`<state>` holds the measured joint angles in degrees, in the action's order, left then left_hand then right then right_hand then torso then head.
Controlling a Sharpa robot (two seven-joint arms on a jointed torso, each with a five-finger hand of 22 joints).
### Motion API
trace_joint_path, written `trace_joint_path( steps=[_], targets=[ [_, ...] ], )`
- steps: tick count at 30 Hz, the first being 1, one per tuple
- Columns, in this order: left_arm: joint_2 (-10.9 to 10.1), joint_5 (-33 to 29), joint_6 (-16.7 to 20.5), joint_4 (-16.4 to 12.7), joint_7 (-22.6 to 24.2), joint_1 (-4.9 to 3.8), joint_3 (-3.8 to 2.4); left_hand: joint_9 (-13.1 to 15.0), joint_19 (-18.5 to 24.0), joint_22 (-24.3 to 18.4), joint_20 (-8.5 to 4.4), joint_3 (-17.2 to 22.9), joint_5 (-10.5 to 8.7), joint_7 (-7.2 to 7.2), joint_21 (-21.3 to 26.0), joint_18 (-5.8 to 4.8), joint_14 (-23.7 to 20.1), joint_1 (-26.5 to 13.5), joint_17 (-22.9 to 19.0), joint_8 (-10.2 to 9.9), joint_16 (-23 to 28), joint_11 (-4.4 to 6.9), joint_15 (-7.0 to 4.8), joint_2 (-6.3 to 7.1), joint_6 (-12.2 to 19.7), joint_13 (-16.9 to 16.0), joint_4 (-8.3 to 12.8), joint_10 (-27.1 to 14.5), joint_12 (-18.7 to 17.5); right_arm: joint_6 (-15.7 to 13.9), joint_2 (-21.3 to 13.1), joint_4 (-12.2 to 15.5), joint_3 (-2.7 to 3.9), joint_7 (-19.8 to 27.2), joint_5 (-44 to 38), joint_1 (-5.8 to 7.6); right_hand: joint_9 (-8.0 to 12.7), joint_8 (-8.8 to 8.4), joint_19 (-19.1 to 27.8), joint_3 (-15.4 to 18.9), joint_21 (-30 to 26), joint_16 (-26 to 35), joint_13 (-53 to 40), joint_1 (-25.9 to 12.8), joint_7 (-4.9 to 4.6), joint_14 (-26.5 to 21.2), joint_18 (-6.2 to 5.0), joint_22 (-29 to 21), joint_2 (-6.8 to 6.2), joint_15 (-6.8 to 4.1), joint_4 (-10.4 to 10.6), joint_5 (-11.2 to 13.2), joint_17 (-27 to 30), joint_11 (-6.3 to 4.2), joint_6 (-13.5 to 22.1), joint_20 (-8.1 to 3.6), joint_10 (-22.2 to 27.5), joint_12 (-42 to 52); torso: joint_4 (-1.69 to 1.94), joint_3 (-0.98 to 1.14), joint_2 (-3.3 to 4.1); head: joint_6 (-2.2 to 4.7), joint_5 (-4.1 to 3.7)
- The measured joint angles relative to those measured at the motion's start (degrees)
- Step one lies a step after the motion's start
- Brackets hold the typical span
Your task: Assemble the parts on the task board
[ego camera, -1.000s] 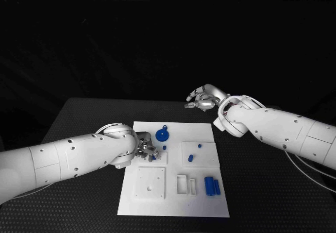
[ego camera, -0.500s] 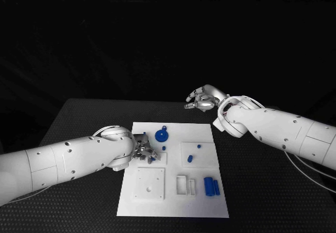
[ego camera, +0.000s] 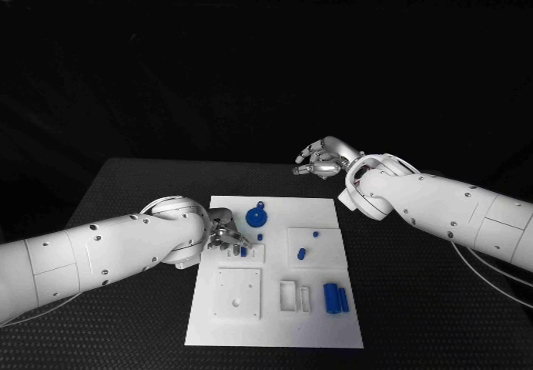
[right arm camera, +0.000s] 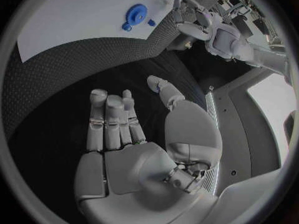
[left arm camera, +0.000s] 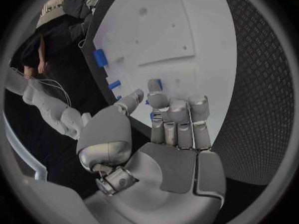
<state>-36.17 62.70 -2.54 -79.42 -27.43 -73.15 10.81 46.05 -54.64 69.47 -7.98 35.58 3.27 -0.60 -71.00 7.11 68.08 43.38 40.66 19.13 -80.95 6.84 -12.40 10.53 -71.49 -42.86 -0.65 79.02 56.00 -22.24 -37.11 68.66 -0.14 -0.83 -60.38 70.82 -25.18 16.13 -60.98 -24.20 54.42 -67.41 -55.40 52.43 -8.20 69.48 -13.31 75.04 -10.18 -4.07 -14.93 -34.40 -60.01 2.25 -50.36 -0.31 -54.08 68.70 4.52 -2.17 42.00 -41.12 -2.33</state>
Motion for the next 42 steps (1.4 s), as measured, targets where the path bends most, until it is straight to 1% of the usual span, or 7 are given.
trace_joint_path(
  steps=[5,8,15,20,25,30,42],
  targets=[
    [-0.5,-0.5,0.3,-0.3,0.2,-0.49,-1.71,-0.2,0.6,-0.3,0.22,0.1,0.0,0.12,0.0,-0.01,0.0,0.6,0.0,-0.4,0.4,-0.3,0.01,0.58,0.7,0.0,-0.6,-0.3,-0.4,0.0,-0.1,-0.2,0.0,0.0,0.0,-0.05,0.0,0.0,0.0,0.0,0.0,0.0,0.0,0.0,0.1,0.0,0.0,0.0,0.0,0.0,0.0,0.0,0.0,0.0,0.1,0.0,0.0,0.0,0.01,0.01,-0.01,0.34,0.18],
    [-0.7,-0.8,0.5,-0.2,0.3,-1.22,-2.31,-0.6,1.5,-0.7,0.44,0.2,0.0,0.64,0.0,0.0,-1.3,1.4,-0.2,-1.6,1.3,-0.85,0.45,1.37,2.4,0.0,-0.8,-1.5,-1.3,0.0,-0.1,-0.3,0.0,0.0,0.0,-0.05,0.0,0.0,0.0,0.0,0.0,0.0,0.0,0.0,0.11,0.0,0.0,0.0,0.0,0.0,0.0,0.0,0.0,0.0,0.1,0.0,0.0,0.0,-0.04,0.01,0.0,0.58,0.27],
    [-0.4,-1.3,0.3,4.0,0.7,-3.06,-2.54,0.0,3.3,-2.2,1.02,-0.2,0.0,2.69,0.7,-0.01,-3.0,4.0,-1.2,-3.0,3.5,-2.46,1.96,1.27,9.7,0.8,-0.8,-3.3,-3.7,0.0,-0.1,-0.6,0.0,0.0,0.1,-0.07,0.1,0.0,0.0,0.0,0.0,0.0,0.1,0.0,-0.1,0.0,0.0,0.0,0.0,0.01,0.0,-0.2,0.0,0.0,0.5,0.0,0.0,0.0,-0.08,0.08,0.07,1.14,0.29],
    [1.0,-1.4,-0.4,8.6,0.9,-3.56,-2.53,0.4,3.6,-2.6,1.1,-0.6,0.0,2.74,0.9,-0.9,-3.1,4.3,-1.2,-3.0,3.8,-2.77,2.48,1.16,10.8,0.9,-1.2,-3.6,-4.2,0.0,-0.1,-1.0,0.0,0.0,0.1,-0.07,0.2,0.0,0.0,0.0,0.0,0.0,0.2,0.0,-0.19,0.0,0.0,0.0,0.0,0.01,0.0,-0.2,0.1,0.0,0.6,0.0,0.0,0.0,-0.14,0.08,0.09,1.55,0.29],
    [2.9,-1.4,-1.6,14.3,1.3,-3.87,-3.36,0.5,4.0,-3.0,1.33,-1.0,0.0,3.16,0.9,-0.9,-3.3,4.3,-1.2,-2.7,4.1,-2.97,2.72,2.02,12.2,0.9,-2.4,-3.8,-4.6,0.0,-0.1,-1.4,0.0,0.0,0.2,-0.07,0.3,0.0,0.0,0.0,0.0,0.0,0.2,0.0,-0.29,0.0,0.0,0.0,0.0,0.01,0.0,-0.2,0.1,0.02,0.7,0.0,0.0,0.0,-0.16,0.08,0.12,1.9,0.22],
    [5.1,-1.3,-2.6,19.6,1.7,-4.46,-3.44,0.6,4.0,-3.1,1.32,-1.1,0.0,3.37,0.9,-0.9,-3.4,4.1,-1.2,-2.5,4.4,-3.15,2.83,2.79,12.8,0.9,-3.2,-4.0,-4.6,0.0,0.0,-1.4,0.0,0.0,0.2,-0.07,0.3,0.0,0.0,0.0,0.0,0.0,0.3,0.0,-0.19,0.0,0.0,0.0,0.0,0.01,0.0,-0.2,0.1,0.22,0.8,0.01,0.2,0.2,-0.16,0.07,0.15,1.99,0.18],
    [9.9,-1.0,-6.0,27.3,2.4,-3.99,-3.27,0.6,4.5,-3.3,1.43,-1.3,0.0,3.95,0.9,-0.9,-3.8,4.1,-1.1,-2.5,4.4,-3.54,3.38,2.79,14.2,0.7,-4.3,-4.4,-4.8,0.0,0.0,-1.1,0.0,-0.2,0.2,-0.07,0.3,0.0,0.0,0.0,0.0,0.0,0.3,0.0,-0.26,0.0,0.0,0.0,0.0,0.01,0.0,-0.2,0.1,0.21,1.1,0.01,0.2,0.2,-0.23,0.01,0.3,2.06,0.39]
  ],
)
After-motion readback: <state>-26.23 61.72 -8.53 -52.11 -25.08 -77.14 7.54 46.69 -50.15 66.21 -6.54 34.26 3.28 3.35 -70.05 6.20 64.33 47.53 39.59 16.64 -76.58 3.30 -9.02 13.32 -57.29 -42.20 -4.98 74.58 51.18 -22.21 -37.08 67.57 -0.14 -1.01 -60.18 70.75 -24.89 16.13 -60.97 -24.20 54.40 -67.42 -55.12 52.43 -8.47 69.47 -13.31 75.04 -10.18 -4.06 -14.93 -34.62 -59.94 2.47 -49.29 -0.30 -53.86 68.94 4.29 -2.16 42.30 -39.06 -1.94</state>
